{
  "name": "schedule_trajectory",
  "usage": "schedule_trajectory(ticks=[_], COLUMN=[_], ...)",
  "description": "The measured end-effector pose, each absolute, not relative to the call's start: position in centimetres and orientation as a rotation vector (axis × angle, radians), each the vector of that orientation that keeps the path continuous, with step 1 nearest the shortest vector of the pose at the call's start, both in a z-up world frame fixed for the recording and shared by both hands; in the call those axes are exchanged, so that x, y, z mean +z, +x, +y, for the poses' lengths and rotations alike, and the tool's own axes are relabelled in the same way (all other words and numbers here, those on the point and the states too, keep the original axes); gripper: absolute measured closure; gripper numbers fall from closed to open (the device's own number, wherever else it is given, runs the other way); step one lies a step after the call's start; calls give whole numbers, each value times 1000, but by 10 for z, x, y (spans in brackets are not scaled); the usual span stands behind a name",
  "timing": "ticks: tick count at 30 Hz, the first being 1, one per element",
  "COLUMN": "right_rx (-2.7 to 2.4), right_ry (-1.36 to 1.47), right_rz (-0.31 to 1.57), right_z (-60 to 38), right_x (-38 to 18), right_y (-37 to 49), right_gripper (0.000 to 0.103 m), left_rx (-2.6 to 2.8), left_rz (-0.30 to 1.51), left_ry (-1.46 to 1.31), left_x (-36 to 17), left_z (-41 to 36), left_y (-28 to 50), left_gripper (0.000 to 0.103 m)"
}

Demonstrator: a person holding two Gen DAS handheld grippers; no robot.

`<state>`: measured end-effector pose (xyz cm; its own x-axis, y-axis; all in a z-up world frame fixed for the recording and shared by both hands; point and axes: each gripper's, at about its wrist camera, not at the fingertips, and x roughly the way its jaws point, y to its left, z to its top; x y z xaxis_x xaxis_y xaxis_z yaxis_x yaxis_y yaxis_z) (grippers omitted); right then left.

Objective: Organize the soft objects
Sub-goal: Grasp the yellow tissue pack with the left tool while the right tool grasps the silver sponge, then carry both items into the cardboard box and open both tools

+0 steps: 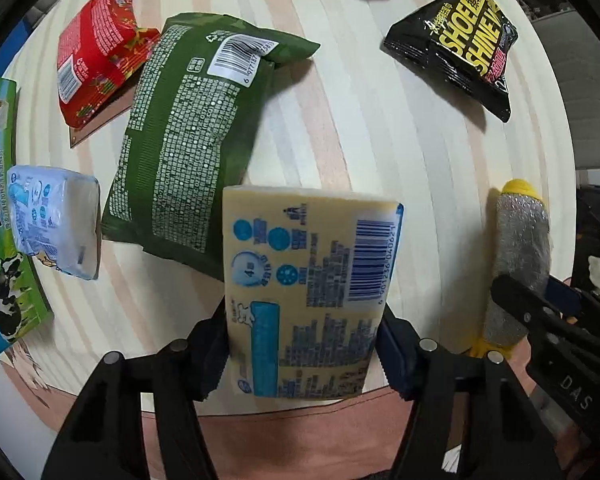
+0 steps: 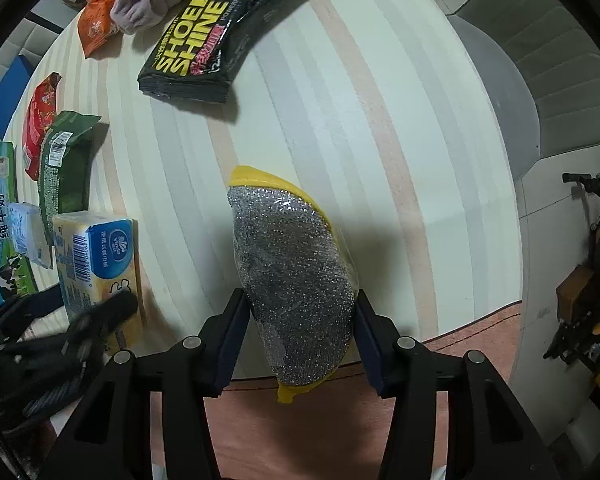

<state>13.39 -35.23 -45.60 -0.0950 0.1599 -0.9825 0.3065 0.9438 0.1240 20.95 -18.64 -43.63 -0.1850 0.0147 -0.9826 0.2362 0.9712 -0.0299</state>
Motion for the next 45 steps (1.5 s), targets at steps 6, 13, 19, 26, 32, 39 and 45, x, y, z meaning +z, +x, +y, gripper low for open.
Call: schedule_trajectory(ticks=[6,13,19,26,32,39,45], right_rx=[-83,124,345,446,375,272,189], right_ry=[369,397,403,371,300,189,130], right_rz=[1676,1587,1484,1420,1418,1495,1537], right_z=[-349,-318,-225,-63,49,119,130], right_x=[-445,-374,-295,-258,-276,-333,-372], right_y=[127,124,134,191,248,297,318], right_gripper=[55,55,55,55,56,56,56], left_rx=[-148,-83,-3,43,-24,-121,-172], left_rz=[1693,1565,1426,1389,1499,1622,1686], left_ry=[136,-36,-158,-250,-371,-442,-410], left_x=[-414,-326,-231,-207,-257,-330,-365], left_z=[-172,-106,-10,122,219,257,251], left_y=[182,158,164,229,294,349,378], left_gripper=[42,42,42,42,42,42,42])
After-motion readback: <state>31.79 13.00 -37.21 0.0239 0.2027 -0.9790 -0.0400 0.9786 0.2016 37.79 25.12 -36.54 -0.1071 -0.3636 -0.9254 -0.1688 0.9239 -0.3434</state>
